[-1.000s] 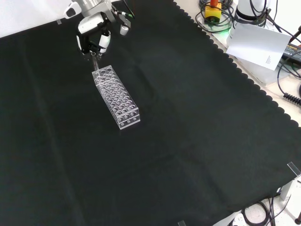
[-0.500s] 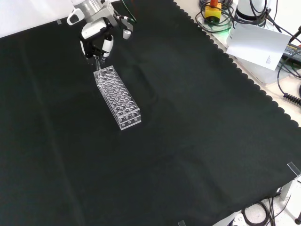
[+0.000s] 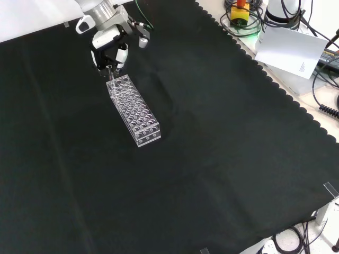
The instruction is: Put the test tube back in the rack.
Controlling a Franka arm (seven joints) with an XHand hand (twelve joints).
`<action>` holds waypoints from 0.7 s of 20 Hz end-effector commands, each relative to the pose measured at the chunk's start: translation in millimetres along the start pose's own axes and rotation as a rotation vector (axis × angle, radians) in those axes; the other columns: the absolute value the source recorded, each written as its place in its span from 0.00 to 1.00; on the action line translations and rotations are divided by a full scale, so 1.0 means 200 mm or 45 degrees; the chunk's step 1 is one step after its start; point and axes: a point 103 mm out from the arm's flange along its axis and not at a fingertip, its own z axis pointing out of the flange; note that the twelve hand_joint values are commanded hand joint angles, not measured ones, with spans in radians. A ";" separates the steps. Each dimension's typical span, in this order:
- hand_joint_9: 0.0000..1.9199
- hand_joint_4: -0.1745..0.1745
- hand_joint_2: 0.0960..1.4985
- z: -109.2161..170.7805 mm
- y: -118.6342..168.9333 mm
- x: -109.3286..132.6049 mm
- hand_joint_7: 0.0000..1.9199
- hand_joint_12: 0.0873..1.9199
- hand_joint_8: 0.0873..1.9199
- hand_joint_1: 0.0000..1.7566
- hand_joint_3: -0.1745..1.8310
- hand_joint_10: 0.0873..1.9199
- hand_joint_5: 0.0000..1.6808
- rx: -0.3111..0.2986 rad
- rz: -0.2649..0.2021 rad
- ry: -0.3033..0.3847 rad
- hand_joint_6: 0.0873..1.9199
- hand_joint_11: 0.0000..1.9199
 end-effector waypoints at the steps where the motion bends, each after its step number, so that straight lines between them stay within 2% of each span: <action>1: 0.61 0.00 0.65 0.00 0.01 -0.01 0.65 0.54 0.45 0.81 0.09 0.32 0.75 0.001 0.003 0.027 0.07 0.56; 3: 0.60 0.00 0.65 0.00 0.02 -0.02 0.64 0.55 0.47 0.80 0.09 0.35 0.75 0.061 -0.011 0.084 0.06 0.54; 4: 0.62 0.00 0.65 0.00 0.02 -0.03 0.65 0.58 0.42 0.78 0.09 0.37 0.76 0.096 -0.021 0.104 0.07 0.52; 5: 0.64 0.00 0.65 0.01 0.02 -0.03 0.65 0.61 0.38 0.76 0.09 0.38 0.74 0.120 -0.028 0.120 0.15 0.49; 7: 0.59 0.12 0.64 0.00 0.02 -0.04 0.55 0.66 0.40 0.70 0.04 0.40 0.61 0.148 -0.044 0.146 0.26 0.40; 10: 0.45 0.40 0.62 0.00 0.02 -0.03 0.35 0.72 0.46 0.65 0.01 0.43 0.41 0.164 -0.061 0.166 0.32 0.29; 12: 0.38 0.50 0.61 -0.01 0.02 -0.03 0.25 0.75 0.46 0.64 0.00 0.44 0.34 0.165 -0.069 0.176 0.30 0.23; 14: 0.33 0.54 0.61 -0.02 0.02 -0.03 0.19 0.76 0.46 0.64 0.00 0.44 0.31 0.166 -0.075 0.180 0.28 0.20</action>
